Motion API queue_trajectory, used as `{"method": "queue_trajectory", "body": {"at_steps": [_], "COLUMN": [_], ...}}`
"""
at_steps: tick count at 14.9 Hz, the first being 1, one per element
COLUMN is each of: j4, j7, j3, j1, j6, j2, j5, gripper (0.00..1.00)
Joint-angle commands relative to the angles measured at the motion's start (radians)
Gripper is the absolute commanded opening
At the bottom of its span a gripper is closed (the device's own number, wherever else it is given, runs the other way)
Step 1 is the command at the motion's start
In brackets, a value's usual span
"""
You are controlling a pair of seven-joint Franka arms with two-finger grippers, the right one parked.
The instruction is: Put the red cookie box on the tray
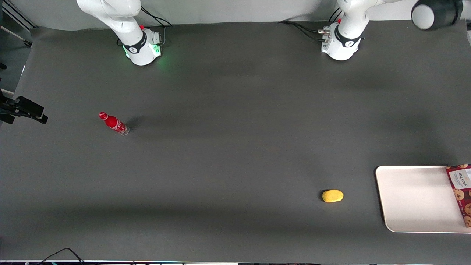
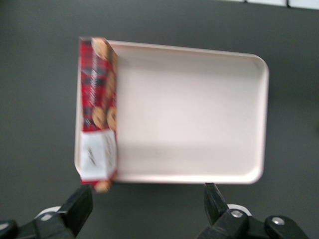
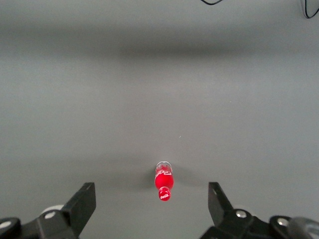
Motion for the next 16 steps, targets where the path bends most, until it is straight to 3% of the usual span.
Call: {"method": "queue_trajectory", "body": {"at_steps": [1, 2, 4, 5, 8, 12, 16], "j4": [-0.299, -0.355, -0.468, -0.528, -0.671, -0.758, -0.864], "j7": [-0.145, -0.158, -0.226, -0.264, -0.379, -0.488, -0.522], "j3": [-0.004, -0.004, -0.023, -0.069, -0.190, -0.295, -0.320], "j1": [-0.129, -0.164, -0.215, -0.212, -0.209, -0.210, -0.209], "j6": [-0.100, -0.108, -0.111, -0.116, -0.140, -0.210, -0.197], "j2": [-0.306, -0.380, -0.519, -0.587, -0.776, -0.931, -1.038], "j5": [0.102, 0.152, 0.179, 0.185, 0.300, 0.331, 0.340], "gripper": [1.00, 1.00, 1.00, 1.00, 1.00, 1.00, 1.00]}}
